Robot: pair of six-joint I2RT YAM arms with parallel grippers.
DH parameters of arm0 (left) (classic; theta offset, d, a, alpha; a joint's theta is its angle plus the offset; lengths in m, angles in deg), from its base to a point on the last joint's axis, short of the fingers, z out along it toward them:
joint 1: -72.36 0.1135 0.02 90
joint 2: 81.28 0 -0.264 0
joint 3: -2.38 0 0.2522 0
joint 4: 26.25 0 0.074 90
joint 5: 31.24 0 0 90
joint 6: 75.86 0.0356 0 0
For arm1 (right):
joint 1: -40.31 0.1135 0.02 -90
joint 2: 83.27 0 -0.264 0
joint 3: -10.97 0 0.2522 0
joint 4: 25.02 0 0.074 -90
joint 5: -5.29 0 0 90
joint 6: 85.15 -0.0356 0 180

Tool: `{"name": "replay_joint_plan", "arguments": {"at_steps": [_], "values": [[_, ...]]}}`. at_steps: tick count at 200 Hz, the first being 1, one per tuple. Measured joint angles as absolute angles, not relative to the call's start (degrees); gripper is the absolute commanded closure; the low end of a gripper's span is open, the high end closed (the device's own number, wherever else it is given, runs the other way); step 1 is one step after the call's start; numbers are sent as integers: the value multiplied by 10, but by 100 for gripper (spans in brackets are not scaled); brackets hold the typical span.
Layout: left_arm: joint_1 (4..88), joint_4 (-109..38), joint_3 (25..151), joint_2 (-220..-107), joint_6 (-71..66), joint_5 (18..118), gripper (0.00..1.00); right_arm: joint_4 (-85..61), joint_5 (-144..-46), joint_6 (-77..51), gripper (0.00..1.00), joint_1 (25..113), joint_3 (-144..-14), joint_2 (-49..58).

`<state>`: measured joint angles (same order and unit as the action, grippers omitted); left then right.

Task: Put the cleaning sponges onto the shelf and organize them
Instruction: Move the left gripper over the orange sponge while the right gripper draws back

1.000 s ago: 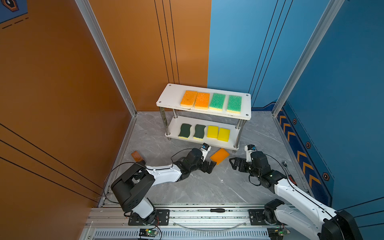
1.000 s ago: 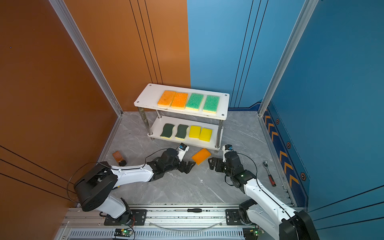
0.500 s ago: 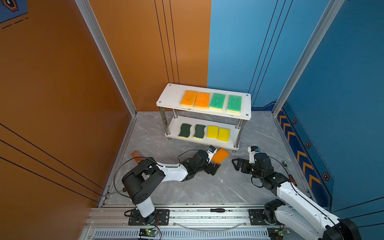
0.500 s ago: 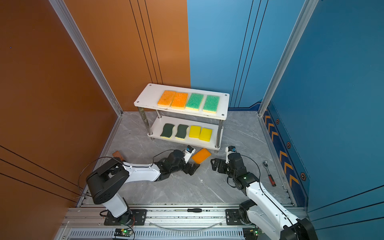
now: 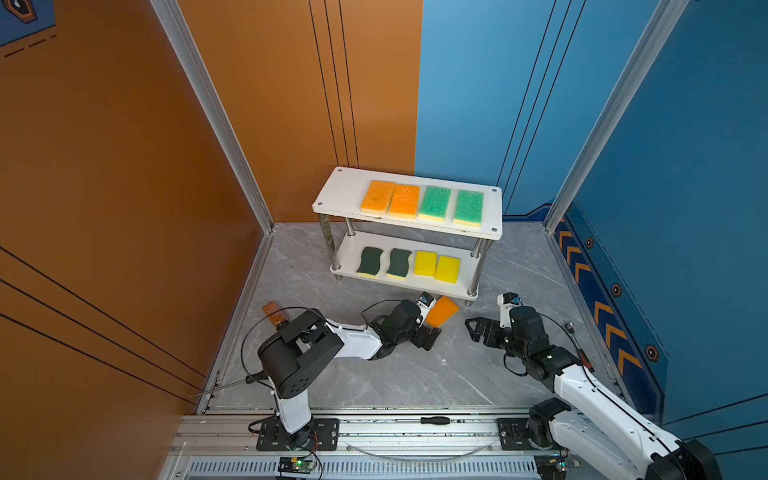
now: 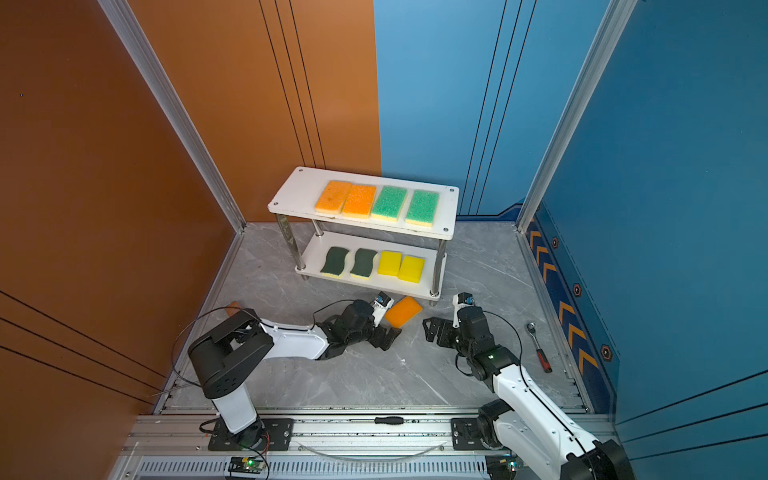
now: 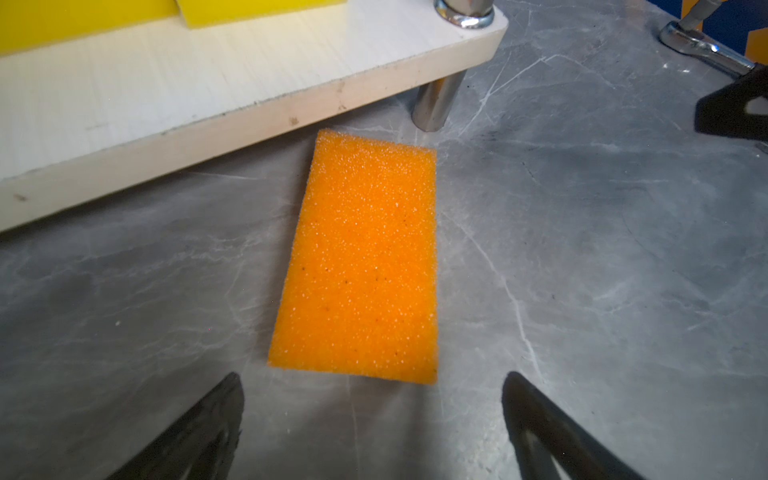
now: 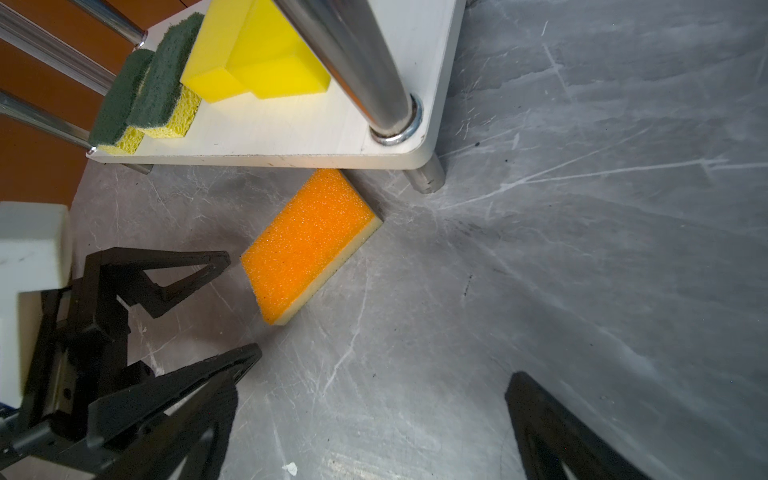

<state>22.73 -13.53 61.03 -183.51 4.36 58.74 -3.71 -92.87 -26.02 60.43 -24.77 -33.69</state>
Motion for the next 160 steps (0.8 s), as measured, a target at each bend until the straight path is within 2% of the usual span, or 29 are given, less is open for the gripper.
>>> {"name": "replay_joint_plan", "arguments": {"at_steps": [160], "values": [[227, -131, 640, -1878, 54, 587, 2, -37, -935, -260, 0, 601, -247, -337]]}}
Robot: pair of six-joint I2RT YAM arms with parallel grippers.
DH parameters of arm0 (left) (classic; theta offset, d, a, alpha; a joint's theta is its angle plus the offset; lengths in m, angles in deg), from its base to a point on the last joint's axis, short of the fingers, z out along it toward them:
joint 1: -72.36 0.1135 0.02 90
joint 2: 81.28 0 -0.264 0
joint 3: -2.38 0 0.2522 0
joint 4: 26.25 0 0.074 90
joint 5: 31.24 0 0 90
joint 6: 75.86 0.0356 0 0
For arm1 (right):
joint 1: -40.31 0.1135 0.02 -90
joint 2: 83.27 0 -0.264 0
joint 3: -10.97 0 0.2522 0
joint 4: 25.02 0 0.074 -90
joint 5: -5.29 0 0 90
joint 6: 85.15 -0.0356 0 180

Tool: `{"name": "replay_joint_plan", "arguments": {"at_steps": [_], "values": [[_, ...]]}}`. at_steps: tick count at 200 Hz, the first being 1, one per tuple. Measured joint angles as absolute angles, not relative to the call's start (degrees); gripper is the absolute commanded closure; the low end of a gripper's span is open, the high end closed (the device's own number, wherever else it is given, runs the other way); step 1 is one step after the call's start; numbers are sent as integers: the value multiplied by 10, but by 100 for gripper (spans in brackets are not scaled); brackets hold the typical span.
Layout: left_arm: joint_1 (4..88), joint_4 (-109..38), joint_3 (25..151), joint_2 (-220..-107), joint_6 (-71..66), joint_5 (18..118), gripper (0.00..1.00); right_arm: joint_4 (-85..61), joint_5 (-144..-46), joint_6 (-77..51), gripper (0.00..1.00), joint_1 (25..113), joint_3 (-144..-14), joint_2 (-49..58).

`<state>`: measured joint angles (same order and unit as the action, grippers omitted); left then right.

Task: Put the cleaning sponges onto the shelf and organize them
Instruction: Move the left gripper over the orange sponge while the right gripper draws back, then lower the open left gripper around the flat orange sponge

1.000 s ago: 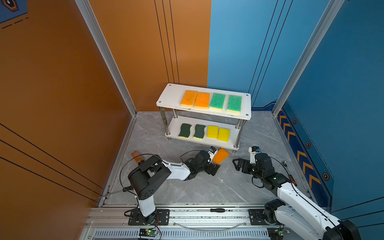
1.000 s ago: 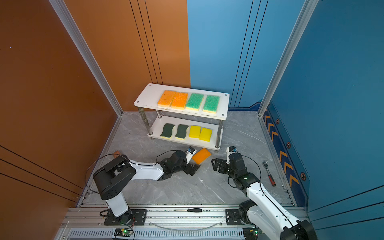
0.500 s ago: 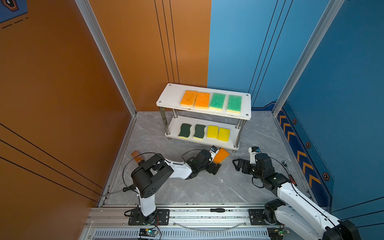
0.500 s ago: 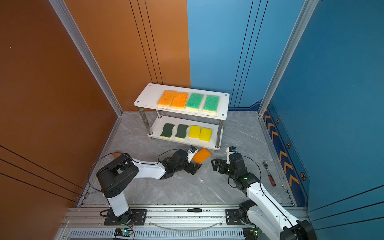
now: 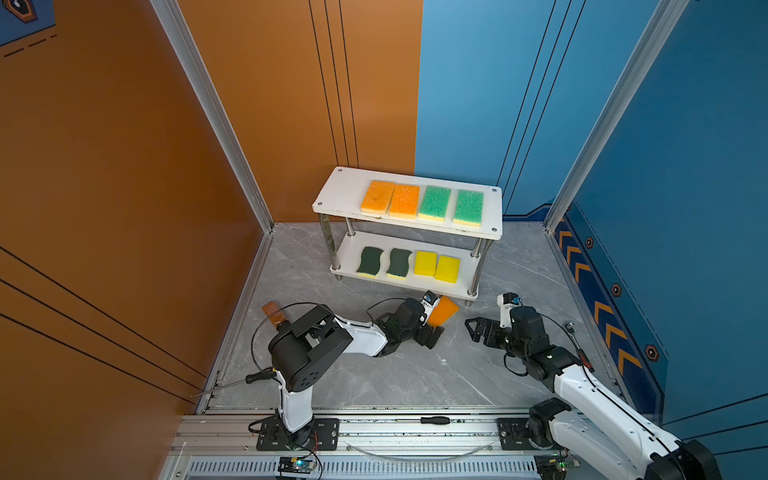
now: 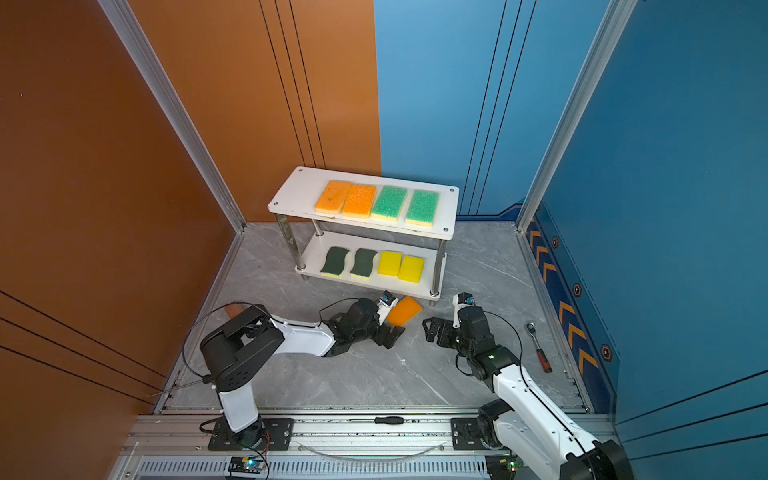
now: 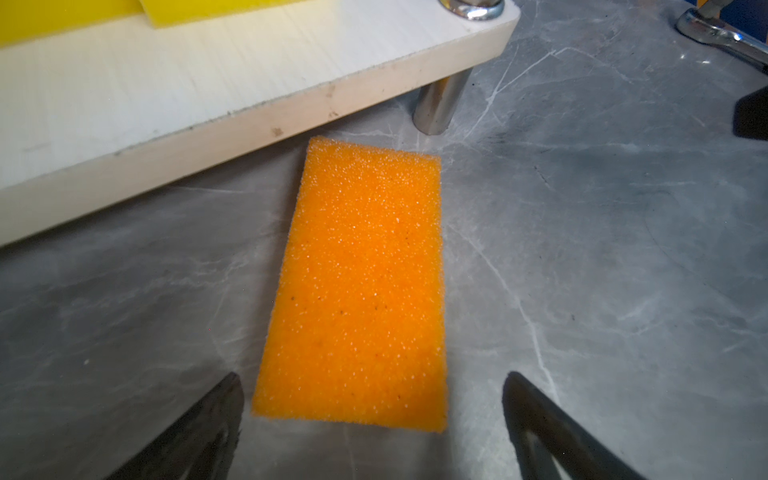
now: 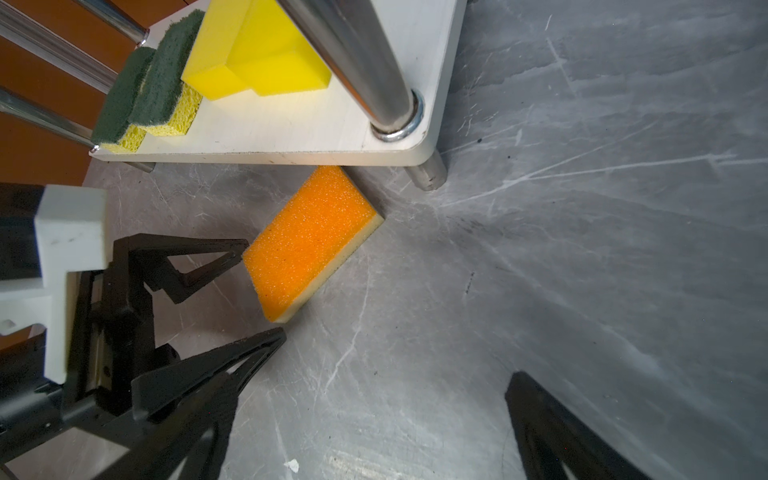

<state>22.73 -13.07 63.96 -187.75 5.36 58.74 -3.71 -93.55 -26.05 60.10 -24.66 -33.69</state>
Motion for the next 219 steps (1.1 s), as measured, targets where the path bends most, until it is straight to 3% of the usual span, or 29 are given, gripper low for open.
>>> {"name": "replay_joint_plan", "arguments": {"at_steps": [219], "values": [[227, -124, 658, -1908, 54, 575, 4, -37, -937, -261, 0, 595, -243, -338]]}}
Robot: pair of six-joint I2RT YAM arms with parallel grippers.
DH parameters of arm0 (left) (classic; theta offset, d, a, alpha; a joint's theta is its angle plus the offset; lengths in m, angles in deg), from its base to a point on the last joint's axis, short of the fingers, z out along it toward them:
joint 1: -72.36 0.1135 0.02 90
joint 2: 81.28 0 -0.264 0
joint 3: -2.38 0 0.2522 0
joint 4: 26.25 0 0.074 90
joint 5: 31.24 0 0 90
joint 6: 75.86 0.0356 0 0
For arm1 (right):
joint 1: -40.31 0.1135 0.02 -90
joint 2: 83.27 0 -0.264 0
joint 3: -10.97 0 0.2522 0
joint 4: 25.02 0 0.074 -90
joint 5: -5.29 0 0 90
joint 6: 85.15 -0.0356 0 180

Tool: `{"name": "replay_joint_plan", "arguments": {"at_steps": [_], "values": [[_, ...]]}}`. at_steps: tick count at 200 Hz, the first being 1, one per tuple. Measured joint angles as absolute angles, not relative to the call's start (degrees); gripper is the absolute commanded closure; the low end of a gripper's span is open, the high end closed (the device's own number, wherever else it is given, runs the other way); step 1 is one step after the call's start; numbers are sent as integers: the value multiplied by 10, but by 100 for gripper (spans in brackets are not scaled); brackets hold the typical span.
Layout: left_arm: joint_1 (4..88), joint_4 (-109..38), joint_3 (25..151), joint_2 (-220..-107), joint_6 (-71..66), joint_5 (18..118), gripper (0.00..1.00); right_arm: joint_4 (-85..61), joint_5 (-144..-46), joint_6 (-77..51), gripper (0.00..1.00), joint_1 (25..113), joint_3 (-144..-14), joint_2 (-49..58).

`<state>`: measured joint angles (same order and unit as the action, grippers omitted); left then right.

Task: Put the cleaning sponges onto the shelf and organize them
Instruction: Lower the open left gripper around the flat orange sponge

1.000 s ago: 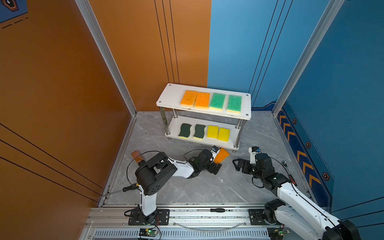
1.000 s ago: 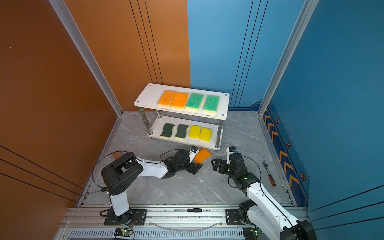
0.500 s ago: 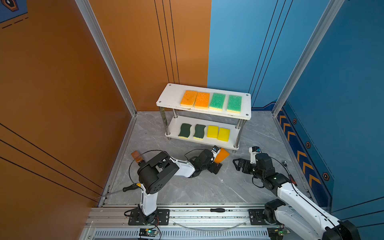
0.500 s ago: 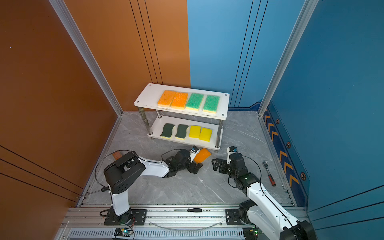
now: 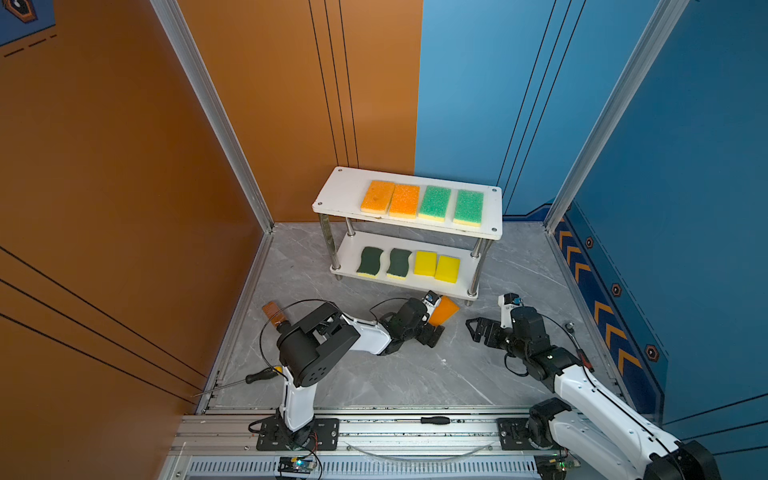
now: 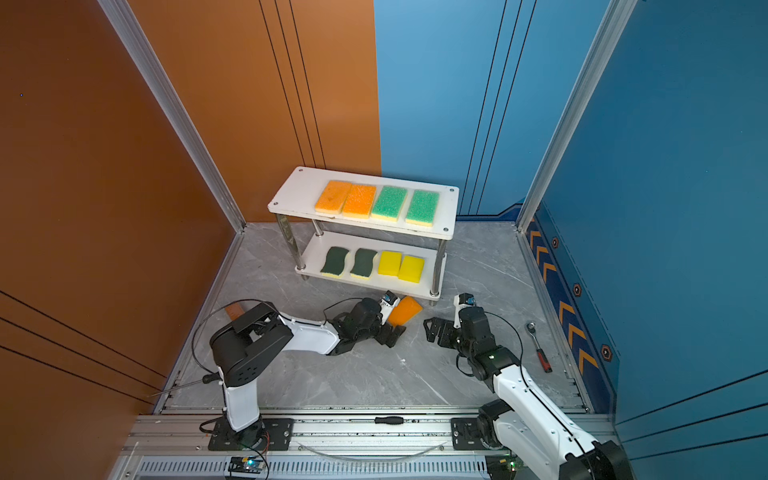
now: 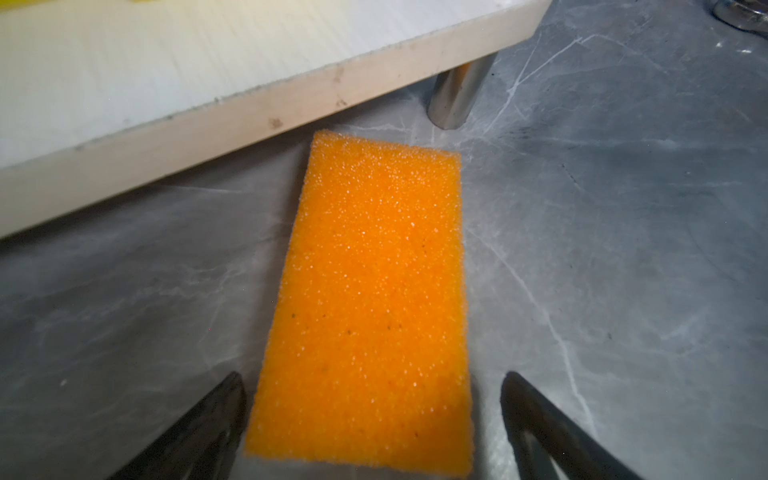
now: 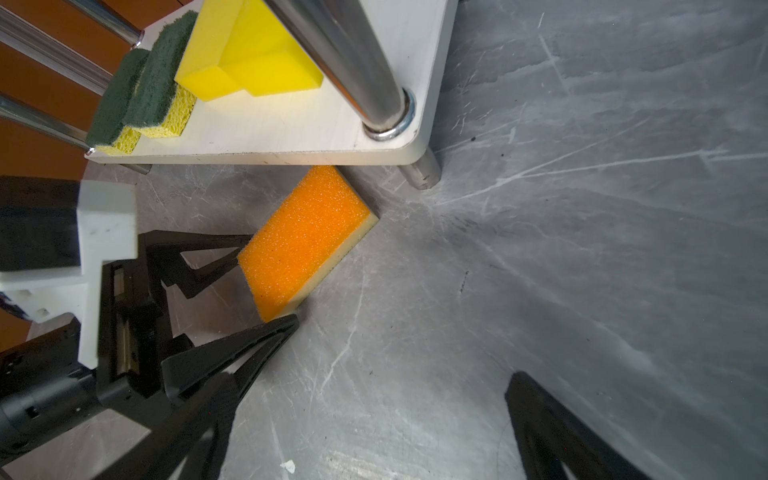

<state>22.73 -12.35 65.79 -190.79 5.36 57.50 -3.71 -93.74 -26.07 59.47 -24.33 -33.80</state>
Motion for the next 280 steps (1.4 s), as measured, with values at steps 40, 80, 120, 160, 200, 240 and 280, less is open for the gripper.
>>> {"name": "replay_joint_plan", "arguments": {"at_steps": [40, 80, 120, 160, 200, 240, 280], "values": [[227, -123, 669, -1917, 54, 575, 4, -37, -937, -261, 0, 595, -240, -343], [227, -122, 674, -1922, 54, 575, 4, -37, -937, -263, 0, 595, -238, -343], [227, -116, 674, -1924, 53, 573, 8, -37, -937, -263, 0, 594, -237, -343], [227, -115, 674, -1924, 53, 573, 9, -37, -937, -265, 0, 594, -237, -343], [227, -115, 674, -1924, 51, 573, 12, -37, -937, -265, 0, 594, -237, -343], [227, -112, 672, -1924, 49, 573, 12, -37, -937, -265, 0, 594, -237, -343], [227, -109, 670, -1924, 47, 573, 12, -37, -937, -265, 0, 594, -235, -345]]}}
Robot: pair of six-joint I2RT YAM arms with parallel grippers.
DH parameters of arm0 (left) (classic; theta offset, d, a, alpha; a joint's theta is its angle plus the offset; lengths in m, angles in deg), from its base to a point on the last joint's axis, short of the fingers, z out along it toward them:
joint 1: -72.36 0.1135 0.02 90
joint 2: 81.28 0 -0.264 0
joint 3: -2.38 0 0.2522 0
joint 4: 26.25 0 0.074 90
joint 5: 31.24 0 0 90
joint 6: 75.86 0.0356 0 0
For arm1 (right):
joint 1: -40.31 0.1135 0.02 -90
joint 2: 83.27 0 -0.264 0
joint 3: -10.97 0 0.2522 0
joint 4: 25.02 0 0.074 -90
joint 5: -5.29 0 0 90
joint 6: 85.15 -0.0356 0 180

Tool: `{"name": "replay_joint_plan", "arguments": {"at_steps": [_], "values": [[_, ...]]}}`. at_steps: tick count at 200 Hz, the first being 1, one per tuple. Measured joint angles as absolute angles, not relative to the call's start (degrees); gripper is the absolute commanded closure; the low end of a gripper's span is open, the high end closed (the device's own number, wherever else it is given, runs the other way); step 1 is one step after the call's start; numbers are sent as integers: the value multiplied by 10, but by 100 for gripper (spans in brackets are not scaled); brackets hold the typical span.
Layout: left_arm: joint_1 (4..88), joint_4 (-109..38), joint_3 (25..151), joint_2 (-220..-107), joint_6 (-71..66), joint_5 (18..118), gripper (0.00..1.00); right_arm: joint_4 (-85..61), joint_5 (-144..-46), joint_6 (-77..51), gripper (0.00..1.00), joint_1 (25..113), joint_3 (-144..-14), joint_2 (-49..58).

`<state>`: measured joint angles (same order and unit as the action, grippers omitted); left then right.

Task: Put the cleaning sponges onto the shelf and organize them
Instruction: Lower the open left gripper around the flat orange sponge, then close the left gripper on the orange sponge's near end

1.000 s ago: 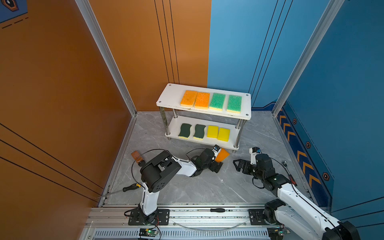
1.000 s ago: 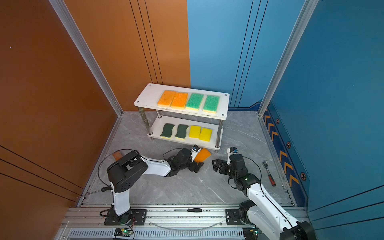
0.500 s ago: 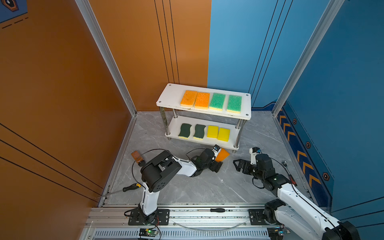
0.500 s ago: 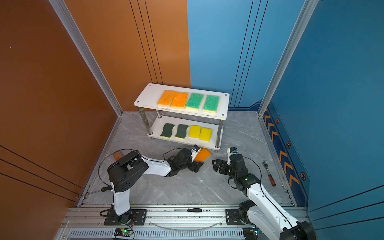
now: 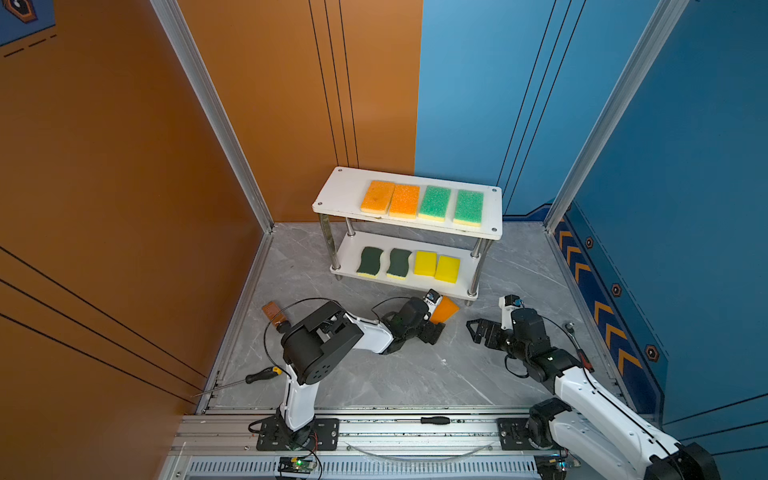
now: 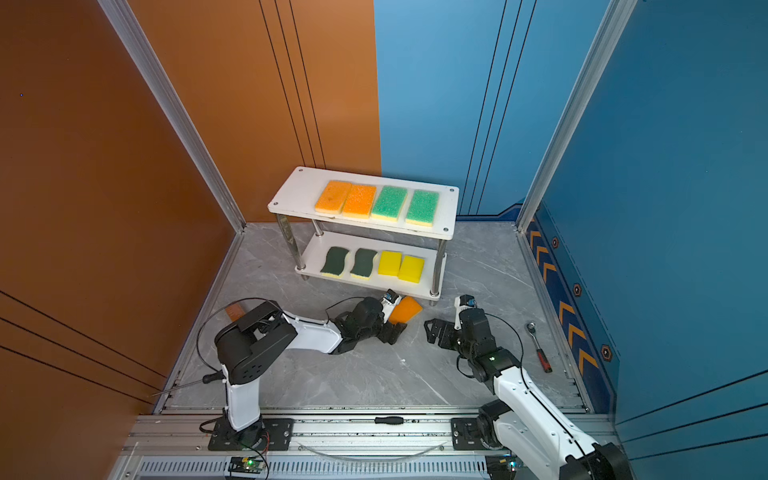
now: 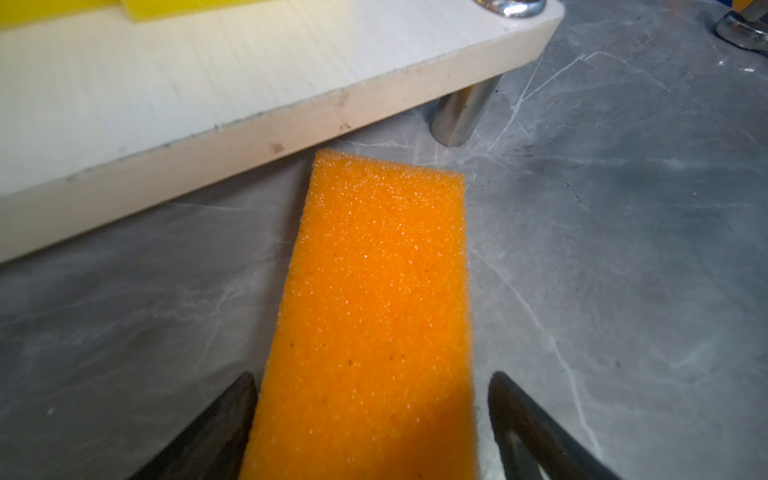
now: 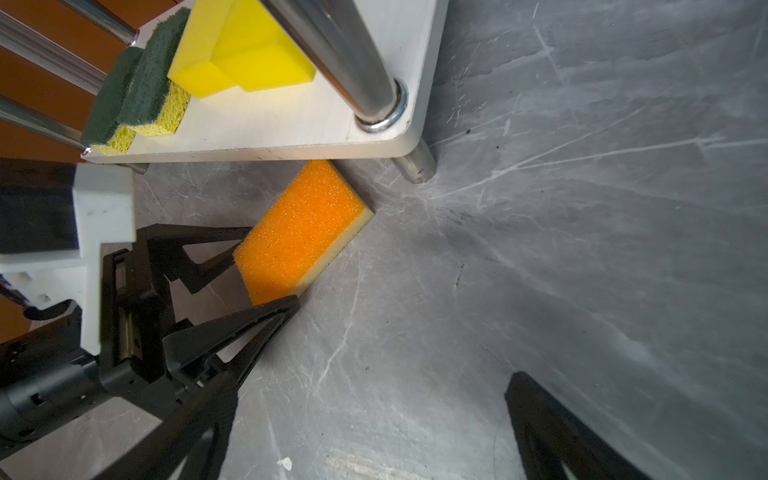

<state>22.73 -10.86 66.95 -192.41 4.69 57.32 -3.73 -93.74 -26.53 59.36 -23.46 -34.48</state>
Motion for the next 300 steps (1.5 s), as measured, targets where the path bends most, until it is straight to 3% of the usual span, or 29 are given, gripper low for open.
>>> {"name": "replay_joint_plan", "arguments": {"at_steps": [300], "values": [[223, -118, 651, -1909, 73, 549, 7, -38, -938, -267, 0, 590, -235, -345]]}}
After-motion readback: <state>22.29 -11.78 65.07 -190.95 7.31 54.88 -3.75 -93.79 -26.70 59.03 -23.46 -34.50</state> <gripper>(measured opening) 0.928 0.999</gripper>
